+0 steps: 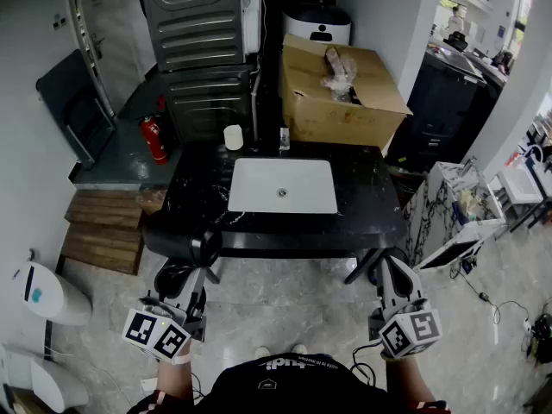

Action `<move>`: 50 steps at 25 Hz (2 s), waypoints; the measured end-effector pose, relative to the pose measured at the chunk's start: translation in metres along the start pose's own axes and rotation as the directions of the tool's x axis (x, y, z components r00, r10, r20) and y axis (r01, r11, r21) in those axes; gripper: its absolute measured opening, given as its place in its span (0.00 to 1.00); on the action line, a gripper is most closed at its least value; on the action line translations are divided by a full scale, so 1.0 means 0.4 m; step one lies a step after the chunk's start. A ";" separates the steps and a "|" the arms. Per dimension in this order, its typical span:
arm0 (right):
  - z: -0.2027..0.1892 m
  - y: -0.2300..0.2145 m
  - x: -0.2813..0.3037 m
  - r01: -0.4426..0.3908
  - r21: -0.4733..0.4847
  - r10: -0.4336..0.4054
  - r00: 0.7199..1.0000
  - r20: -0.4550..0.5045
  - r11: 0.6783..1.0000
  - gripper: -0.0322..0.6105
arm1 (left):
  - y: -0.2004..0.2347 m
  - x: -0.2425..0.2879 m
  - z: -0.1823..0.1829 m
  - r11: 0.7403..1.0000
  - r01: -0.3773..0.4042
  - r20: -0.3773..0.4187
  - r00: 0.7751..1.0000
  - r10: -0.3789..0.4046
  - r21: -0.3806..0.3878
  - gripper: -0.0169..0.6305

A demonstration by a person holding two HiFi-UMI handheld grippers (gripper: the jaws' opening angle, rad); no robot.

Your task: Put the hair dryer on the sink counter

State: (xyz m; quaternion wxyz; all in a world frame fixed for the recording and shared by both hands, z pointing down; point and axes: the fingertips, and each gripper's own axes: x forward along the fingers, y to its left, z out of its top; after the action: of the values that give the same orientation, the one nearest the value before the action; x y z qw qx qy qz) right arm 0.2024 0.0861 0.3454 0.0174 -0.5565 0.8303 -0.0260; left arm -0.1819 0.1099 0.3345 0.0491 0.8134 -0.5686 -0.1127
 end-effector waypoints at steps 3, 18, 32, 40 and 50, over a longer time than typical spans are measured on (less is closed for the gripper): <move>-0.007 -0.003 -0.007 -0.007 0.011 0.007 1.000 -0.006 1.000 0.11 | -0.008 -0.004 -0.006 1.000 -0.003 -0.002 1.000 0.003 -0.002 0.38; -0.015 -0.031 -0.021 -0.013 0.026 0.014 1.000 -0.004 1.000 0.11 | -0.058 0.027 -0.014 0.999 0.043 -0.012 0.999 -0.043 0.005 0.38; -0.025 -0.129 -0.039 -0.092 0.078 0.091 0.996 0.017 0.993 0.11 | -0.148 0.097 -0.051 1.000 0.025 -0.022 0.999 -0.024 0.011 0.38; -0.066 -0.186 -0.006 -0.091 0.111 0.091 0.996 0.003 0.990 0.11 | -0.149 0.140 -0.090 1.000 0.002 -0.046 0.999 -0.002 0.013 0.38; -0.083 -0.171 0.248 -0.085 0.100 0.089 0.995 -0.033 0.991 0.11 | 0.030 0.331 -0.128 1.000 0.008 -0.055 0.998 -0.009 -0.014 0.38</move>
State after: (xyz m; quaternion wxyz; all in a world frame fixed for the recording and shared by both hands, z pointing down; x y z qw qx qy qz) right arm 0.2259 -0.0308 0.3829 0.0306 -0.5175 0.8517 -0.0764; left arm -0.1374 -0.0206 0.3697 0.0700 0.8183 -0.5627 -0.0941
